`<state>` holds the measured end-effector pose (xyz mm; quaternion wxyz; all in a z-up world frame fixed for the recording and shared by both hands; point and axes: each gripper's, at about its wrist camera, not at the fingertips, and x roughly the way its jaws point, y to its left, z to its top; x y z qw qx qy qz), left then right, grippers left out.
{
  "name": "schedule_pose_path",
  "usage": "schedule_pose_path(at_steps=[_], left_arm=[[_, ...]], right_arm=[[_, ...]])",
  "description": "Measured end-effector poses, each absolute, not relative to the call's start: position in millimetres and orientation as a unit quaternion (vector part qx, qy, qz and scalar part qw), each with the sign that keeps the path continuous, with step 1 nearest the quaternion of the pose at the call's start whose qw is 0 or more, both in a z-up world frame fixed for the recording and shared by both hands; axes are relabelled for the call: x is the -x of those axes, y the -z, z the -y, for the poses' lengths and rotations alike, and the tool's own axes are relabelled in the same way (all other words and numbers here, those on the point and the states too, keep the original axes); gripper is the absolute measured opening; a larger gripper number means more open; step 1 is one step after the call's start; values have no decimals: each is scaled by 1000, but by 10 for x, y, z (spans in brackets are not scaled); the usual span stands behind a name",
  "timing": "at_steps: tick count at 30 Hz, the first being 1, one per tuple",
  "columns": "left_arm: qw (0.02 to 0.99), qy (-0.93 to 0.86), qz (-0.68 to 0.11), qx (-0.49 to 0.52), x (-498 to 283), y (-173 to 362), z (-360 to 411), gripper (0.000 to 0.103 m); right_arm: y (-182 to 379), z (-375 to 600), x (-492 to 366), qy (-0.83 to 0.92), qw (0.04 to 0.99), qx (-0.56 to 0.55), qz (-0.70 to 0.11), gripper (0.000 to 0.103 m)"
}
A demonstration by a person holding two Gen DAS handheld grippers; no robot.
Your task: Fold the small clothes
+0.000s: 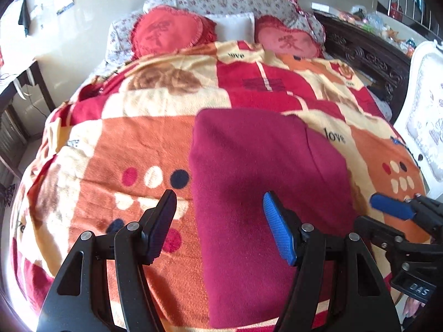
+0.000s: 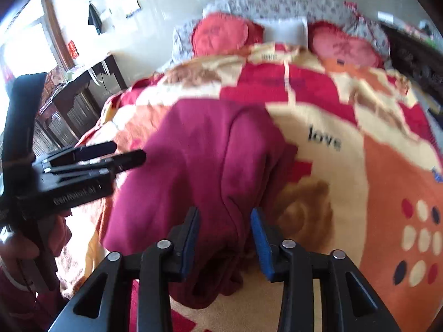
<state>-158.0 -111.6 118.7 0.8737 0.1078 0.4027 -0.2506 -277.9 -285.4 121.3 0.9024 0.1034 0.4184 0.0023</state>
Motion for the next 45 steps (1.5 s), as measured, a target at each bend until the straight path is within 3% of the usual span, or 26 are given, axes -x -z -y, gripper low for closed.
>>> schedule_pose_path(at_steps=[1, 11, 16, 45], left_arm=[[876, 249, -400, -106, 1594, -1215, 1102, 65], [889, 236, -381, -90, 1726, -1417, 915, 65], [893, 234, -375, -87, 1773, -1467, 854, 66], [890, 233, -380, -93, 1780, -1402, 871, 66]], right_arm=[[-1287, 2832, 2796, 2, 907, -101, -409, 49], [-1629, 2702, 2796, 41, 924, -98, -368, 50], [-1676, 2667, 2794, 51, 926, -106, -359, 68], [-1563, 2651, 2703, 55, 918, -109, -378, 68]])
